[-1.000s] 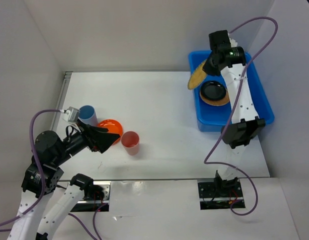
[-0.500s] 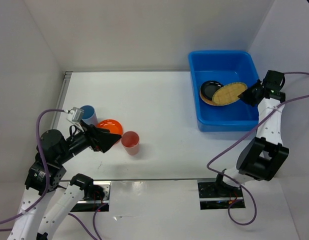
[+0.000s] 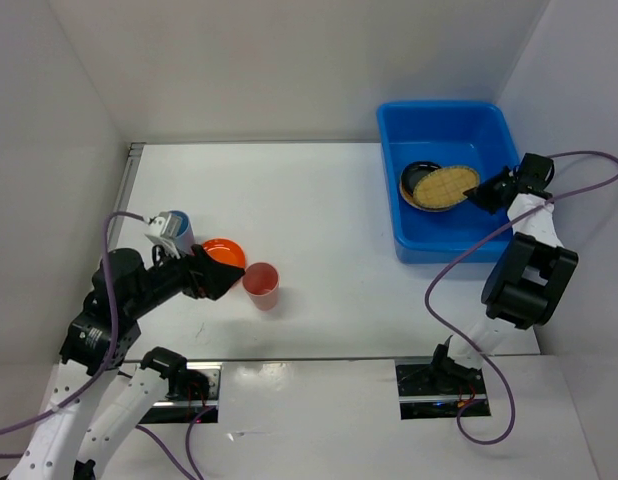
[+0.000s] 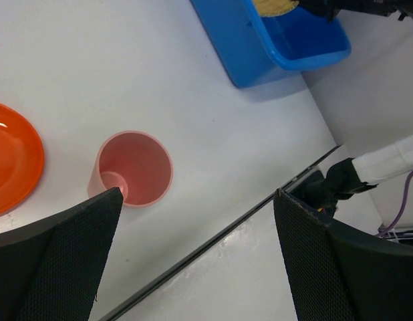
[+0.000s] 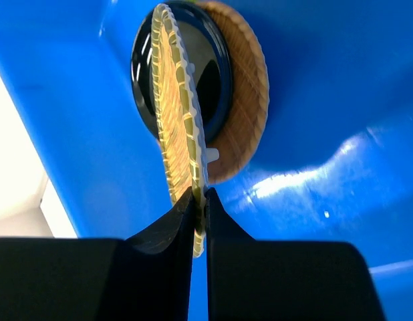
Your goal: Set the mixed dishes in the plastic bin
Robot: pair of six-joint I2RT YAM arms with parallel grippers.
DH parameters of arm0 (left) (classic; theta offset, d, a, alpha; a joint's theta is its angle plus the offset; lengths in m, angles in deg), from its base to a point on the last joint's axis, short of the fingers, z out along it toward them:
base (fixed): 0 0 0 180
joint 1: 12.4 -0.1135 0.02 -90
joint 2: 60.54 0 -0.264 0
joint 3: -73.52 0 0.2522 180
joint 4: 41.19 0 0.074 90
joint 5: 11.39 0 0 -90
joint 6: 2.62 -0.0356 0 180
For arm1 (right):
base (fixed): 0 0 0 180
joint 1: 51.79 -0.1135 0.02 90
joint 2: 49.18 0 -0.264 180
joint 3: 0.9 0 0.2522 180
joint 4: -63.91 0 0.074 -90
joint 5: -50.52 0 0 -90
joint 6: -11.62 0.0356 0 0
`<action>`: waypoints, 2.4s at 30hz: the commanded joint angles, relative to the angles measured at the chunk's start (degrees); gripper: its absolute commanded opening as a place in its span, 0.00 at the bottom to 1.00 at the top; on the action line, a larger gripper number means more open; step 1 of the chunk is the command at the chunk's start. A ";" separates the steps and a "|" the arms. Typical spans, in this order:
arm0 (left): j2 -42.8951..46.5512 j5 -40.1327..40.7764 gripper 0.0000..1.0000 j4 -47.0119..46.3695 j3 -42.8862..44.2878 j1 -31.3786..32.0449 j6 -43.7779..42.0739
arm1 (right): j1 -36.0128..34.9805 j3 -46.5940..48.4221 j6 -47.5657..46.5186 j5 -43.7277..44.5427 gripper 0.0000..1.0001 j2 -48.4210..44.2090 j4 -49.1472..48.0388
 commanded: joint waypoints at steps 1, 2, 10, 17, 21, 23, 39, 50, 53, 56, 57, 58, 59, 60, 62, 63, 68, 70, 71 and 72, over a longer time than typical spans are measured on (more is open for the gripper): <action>-3.10 1.44 1.00 0.95 0.95 0.20 -3.23 | -0.20 -1.33 4.03 -0.92 0.01 1.18 -8.01; -3.80 1.45 1.00 0.95 0.95 0.20 -3.24 | -0.20 -1.34 4.56 -0.92 0.01 1.79 -8.54; -12.59 -0.31 1.00 4.99 0.95 0.20 -7.72 | -1.52 -1.34 5.89 1.37 0.20 5.31 -9.07; -16.63 -1.72 1.00 5.00 0.42 0.20 -7.72 | -1.52 -2.47 6.94 2.50 0.71 5.76 -9.07; -20.41 -1.19 1.00 5.00 -0.10 0.20 -7.72 | -1.52 -2.48 6.94 3.12 0.87 1.64 -8.45; -22.52 -0.49 0.97 5.00 -0.10 0.20 -7.20 | -2.04 -2.48 6.94 3.65 0.88 -0.13 -7.14; -37.02 7.86 0.72 2.63 0.60 2.30 -4.21 | -19.08 8.77 4.13 15.25 0.91 -15.25 1.48; -43.71 17.35 0.00 3.14 10.69 10.12 -2.10 | -35.96 11.76 4.66 21.75 0.91 -26.49 5.78; -46.69 17.35 0.00 3.68 21.63 13.29 -1.57 | -40.00 11.76 4.66 21.76 0.91 -31.94 4.99; -51.26 17.88 0.00 3.68 31.07 15.75 -1.04 | -40.63 12.29 5.18 21.23 0.91 -37.04 2.71; -52.66 17.88 0.00 3.68 34.14 16.36 -1.04 | -40.63 12.90 5.88 21.23 0.91 -38.44 2.19; -55.81 18.40 0.00 3.68 40.18 17.15 -0.52 | -41.15 12.90 5.89 21.23 0.91 -39.93 0.35; -57.58 18.41 0.00 3.68 43.11 17.68 -0.51 | -41.16 12.90 5.89 21.84 0.91 -43.17 -0.80; -61.43 17.71 0.00 2.89 45.84 18.21 -0.51 | -41.16 12.38 6.50 22.37 0.91 -44.85 -2.20; -66.01 16.57 0.00 2.18 53.92 19.61 -0.51 | -41.16 10.45 7.99 22.37 0.91 -49.15 -7.12; -71.08 15.87 0.00 2.18 56.82 20.32 -0.51 | -41.16 10.44 8.52 22.37 0.91 -50.13 -8.18; -85.96 15.86 0.00 4.99 76.06 24.19 -0.51 | -41.16 11.05 9.14 20.53 0.91 -52.51 -9.60; -93.17 15.25 0.00 7.27 86.61 24.98 -1.04 | -41.16 11.06 9.14 20.53 0.91 -53.83 -9.60; -98.07 15.25 0.00 8.15 90.47 25.68 -1.04 | -41.16 11.06 9.14 19.92 0.91 -53.84 -9.60; -100.81 15.25 0.00 10.68 94.69 26.38 -1.04 | -41.16 11.06 9.14 19.91 0.91 -54.71 -9.60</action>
